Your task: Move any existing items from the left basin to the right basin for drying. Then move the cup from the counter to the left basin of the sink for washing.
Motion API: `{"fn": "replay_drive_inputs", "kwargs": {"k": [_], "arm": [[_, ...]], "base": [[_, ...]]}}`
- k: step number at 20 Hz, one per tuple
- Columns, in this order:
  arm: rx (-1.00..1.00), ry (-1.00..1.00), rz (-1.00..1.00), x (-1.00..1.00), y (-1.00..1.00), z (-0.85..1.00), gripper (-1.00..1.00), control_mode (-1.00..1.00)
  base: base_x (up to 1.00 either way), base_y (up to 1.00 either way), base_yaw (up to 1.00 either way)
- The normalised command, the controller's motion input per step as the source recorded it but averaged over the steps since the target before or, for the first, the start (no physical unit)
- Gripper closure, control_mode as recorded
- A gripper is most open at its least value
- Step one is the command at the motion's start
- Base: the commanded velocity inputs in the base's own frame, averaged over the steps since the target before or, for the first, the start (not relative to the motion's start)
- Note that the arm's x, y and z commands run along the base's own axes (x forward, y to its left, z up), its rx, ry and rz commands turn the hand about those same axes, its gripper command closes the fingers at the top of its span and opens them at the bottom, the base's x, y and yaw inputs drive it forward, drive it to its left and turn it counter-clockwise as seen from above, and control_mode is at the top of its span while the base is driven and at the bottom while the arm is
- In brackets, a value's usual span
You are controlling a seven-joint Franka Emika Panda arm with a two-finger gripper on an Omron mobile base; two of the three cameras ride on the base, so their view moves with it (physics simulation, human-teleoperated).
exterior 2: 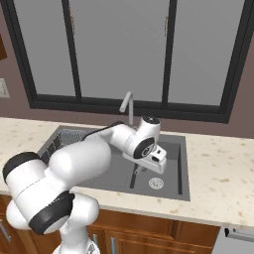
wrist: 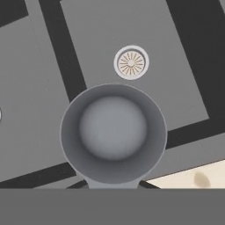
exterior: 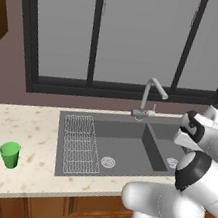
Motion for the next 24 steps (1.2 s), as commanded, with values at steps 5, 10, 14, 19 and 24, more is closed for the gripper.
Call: {"fn": "replay_drive_inputs", "kwargs": {"k": [5, 10, 14, 19, 24], "arm": [[0.00, 0.09, 0.00, 0.19, -0.01, -0.26, 1.00, -1.00], [0.00, 0.08, 0.00, 0.20, 0.00, -0.25, 1.00, -1.00], [0.00, 0.07, 0.00, 0.20, 0.00, -0.25, 1.00, -1.00], [0.00, 0.04, 0.00, 0.15, 0.00, -0.26, 1.00, -1.00], [0.00, 0.03, 0.00, 0.10, 0.00, -0.26, 1.00, -1.00]], "base": [[0.00, 0.00, 0.00], [0.00, 0.00, 0.00], [0.00, 0.00, 0.00], [0.00, 0.00, 0.00], [0.00, 0.00, 0.00]]}}
